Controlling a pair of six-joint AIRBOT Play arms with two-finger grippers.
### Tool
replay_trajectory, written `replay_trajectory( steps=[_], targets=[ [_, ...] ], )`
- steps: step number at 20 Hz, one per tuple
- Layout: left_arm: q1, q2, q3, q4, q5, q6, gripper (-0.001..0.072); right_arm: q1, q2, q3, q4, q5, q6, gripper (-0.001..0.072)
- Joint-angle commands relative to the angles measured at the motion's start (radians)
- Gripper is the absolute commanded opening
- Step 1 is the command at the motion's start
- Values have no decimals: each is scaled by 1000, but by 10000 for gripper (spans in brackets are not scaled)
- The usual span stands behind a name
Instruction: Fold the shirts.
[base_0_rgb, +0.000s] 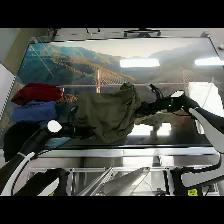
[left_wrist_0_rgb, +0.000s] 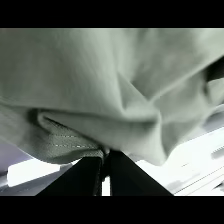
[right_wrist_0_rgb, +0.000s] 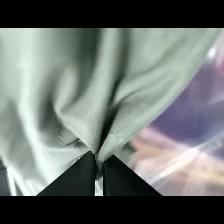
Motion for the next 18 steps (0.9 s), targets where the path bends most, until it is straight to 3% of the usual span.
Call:
replay_trajectory(
  steps=[1, 5, 10, 13, 15, 18],
  targets=[
    [133, 165, 79, -1, -99, 6, 30, -92, 141, 61, 14, 144, 21, 18],
    [417, 402, 332, -66, -180, 57, 30, -264, 426, 198, 114, 233, 47, 18],
    [746, 544, 621, -439, -219, 246, 30, -436, 763, 410, 298, 215, 3, 18],
    [802, 548, 753, -497, -220, 290, 30, -466, 913, 520, 272, 116, -45, 17],
    [832, 515, 842, -489, -219, 306, 30, -475, 980, 554, 159, -2, -47, 17],
    [827, 393, 909, -500, -304, 309, 30, -472, 979, 555, 80, -72, -39, 18]
  ],
)
